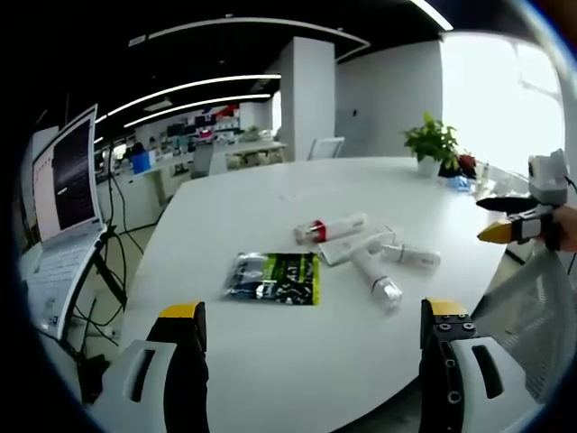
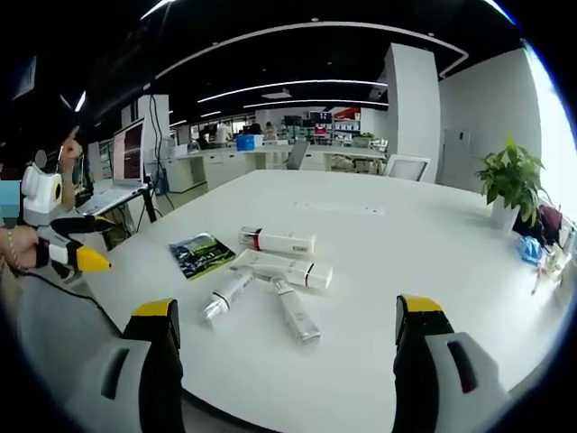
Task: Arrange the skincare products in the storage area until every visible bottle or jar stands upright without overlapping.
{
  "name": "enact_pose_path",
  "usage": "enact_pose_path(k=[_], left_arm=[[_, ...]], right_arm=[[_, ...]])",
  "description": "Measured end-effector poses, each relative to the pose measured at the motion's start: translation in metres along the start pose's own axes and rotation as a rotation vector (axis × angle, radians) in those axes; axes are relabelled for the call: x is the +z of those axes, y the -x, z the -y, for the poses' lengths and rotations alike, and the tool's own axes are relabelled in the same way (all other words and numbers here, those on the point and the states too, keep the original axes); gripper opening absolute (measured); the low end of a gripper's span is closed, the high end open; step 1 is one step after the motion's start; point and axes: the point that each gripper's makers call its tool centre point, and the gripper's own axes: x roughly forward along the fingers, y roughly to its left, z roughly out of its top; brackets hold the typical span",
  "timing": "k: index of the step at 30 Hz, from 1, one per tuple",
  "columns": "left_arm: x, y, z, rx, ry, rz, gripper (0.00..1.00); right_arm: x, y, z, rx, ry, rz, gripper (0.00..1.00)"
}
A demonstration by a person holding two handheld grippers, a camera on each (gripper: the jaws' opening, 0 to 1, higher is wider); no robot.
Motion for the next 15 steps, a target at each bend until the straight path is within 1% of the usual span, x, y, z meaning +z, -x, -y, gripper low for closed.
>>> enact_pose_path(k=[5,8,11,13,15], left_arm=[[0.000,0.000,0.000,-0.002,0.000,-0.002,0.96],[0.000,0.000,-0.001,0.002,0.002,-0.001,0.96],[-0.001,-0.001,-0.001,0.001,0.002,-0.006,0.96],[-0.001,-0.001,-0.001,0.001,-0.001,-0.009,0.96],[-0.002,-0.001,0.000,-0.002,-0.001,-0.014,0.96]], right_arm=[[-0.002,-0.001,0.001,0.007,-0.012,-0.010,1.00],[0.000,-0.003,0.000,0.028,-0.059,-0.014,1.00],[0.002,-0.007,0.002,0.039,-0.051,-0.017,1.00],[0.001,-0.011,0.005,0.051,-0.021,-0.028,1.00],[0.001,-0.014,0.008,0.057,-0.009,-0.040,1.00]])
